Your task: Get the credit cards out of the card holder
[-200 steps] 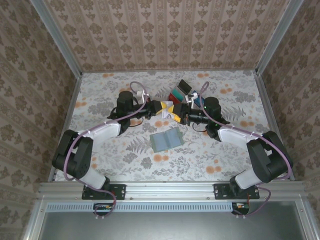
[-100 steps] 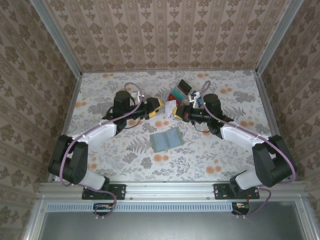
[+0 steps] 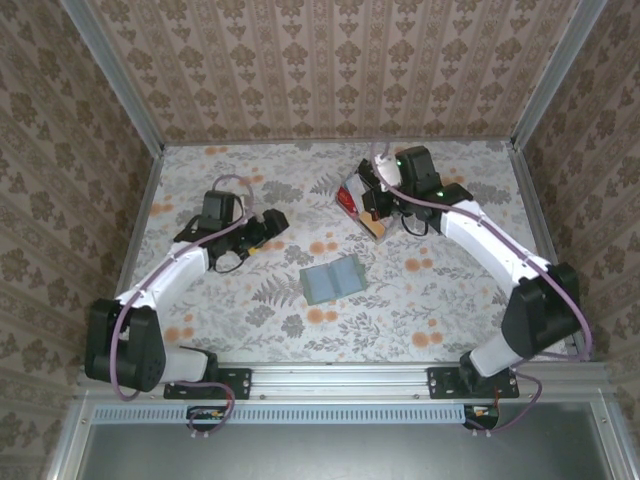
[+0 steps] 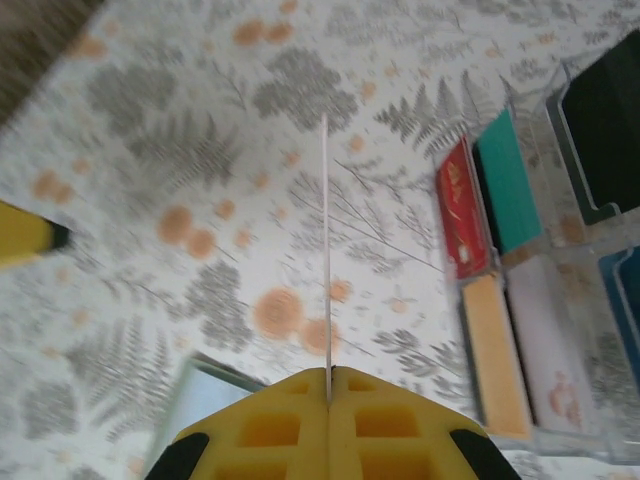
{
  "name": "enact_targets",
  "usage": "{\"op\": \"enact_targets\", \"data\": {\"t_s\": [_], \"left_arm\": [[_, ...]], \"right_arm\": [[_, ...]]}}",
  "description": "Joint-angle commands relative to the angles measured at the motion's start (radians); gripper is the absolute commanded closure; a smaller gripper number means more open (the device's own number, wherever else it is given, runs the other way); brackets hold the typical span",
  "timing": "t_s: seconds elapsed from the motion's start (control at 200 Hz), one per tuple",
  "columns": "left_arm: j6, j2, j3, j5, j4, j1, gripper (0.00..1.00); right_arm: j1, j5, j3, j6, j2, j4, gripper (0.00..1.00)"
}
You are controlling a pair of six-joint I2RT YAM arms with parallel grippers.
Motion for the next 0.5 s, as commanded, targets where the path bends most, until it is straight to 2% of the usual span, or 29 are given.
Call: {"op": "enact_targets", "data": {"t_s": [0.0,0.2,0.495], "left_arm": [[0.065,-0.033,-0.005,-0.032,-0.076,0.011,0.0],[0.059,-0.033,-0.025,-0.025,-0.069,0.016,0.0],[0.01,-0.001,-0.039,0.036,-0.012,0.016,0.0]], "right_arm": [[0.009,0.079,0.07,-0.238,0.078,-0.185,1.0],[0.0,0.197,0.094,-0.342,0.146,-0.223,1.0],[-0.013,0.24,0.124,-0.37,0.201,-0.194,1.0]]}}
